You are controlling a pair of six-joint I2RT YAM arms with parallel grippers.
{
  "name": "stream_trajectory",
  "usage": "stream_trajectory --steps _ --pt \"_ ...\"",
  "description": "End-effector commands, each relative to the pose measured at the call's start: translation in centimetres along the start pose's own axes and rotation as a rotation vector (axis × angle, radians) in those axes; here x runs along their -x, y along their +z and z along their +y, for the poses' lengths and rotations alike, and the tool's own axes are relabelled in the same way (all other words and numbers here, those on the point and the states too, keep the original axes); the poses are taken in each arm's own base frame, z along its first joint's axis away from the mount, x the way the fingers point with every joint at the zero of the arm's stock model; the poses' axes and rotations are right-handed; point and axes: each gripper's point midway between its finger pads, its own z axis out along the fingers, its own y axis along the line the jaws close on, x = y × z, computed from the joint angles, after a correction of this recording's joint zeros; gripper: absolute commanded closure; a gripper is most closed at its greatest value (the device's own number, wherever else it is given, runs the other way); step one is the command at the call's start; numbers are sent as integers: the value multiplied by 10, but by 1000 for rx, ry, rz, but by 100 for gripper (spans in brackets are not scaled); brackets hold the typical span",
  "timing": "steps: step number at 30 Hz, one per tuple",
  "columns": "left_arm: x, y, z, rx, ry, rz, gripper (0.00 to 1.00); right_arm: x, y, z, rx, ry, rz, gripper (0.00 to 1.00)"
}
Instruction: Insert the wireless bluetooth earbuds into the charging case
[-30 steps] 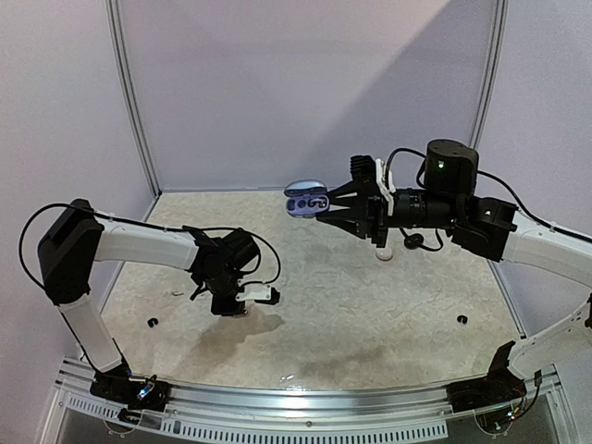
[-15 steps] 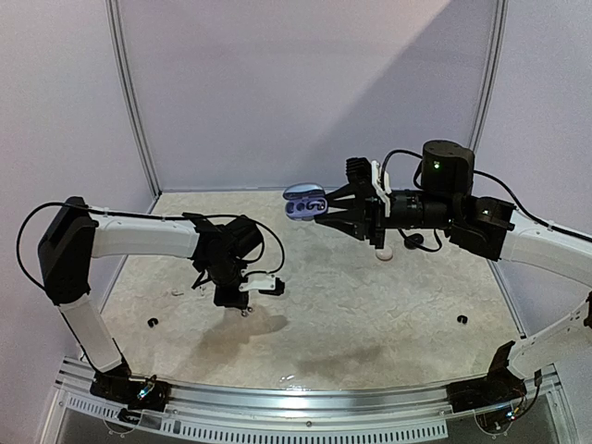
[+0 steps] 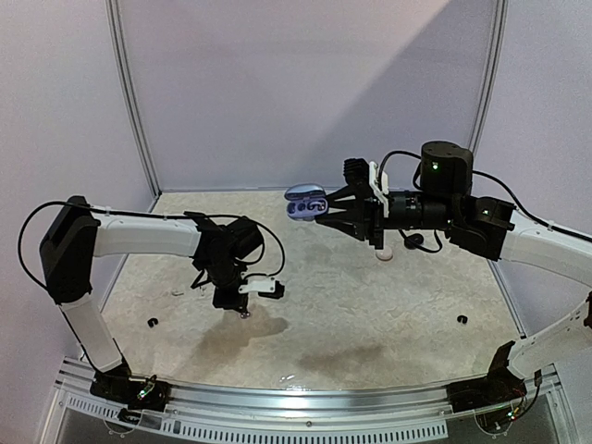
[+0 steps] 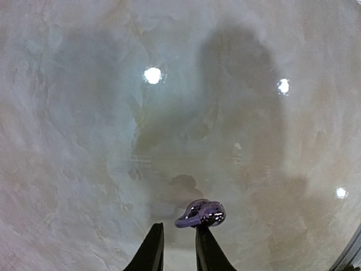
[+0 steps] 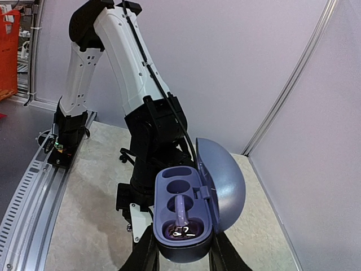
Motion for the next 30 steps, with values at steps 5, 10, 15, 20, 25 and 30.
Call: stream_trajectory --steps 5,10,15,20,25,30 --pt "5 0 -6 -50 9 -14 81 4 2 -5 -21 4 5 100" --pt "10 -14 -2 -44 2 -50 82 -6 6 -3 -14 19 24 100" --pt "14 -29 6 -6 3 -77 82 -24 10 -5 -30 44 47 100" --pt "12 -40 15 39 -4 -77 82 -56 8 -20 -111 115 102 100" --pt "14 -54 27 98 -19 -96 82 -79 6 -25 -174 160 127 100" --pt "14 -47 20 64 -19 -108 82 -85 9 -24 -180 190 121 100"
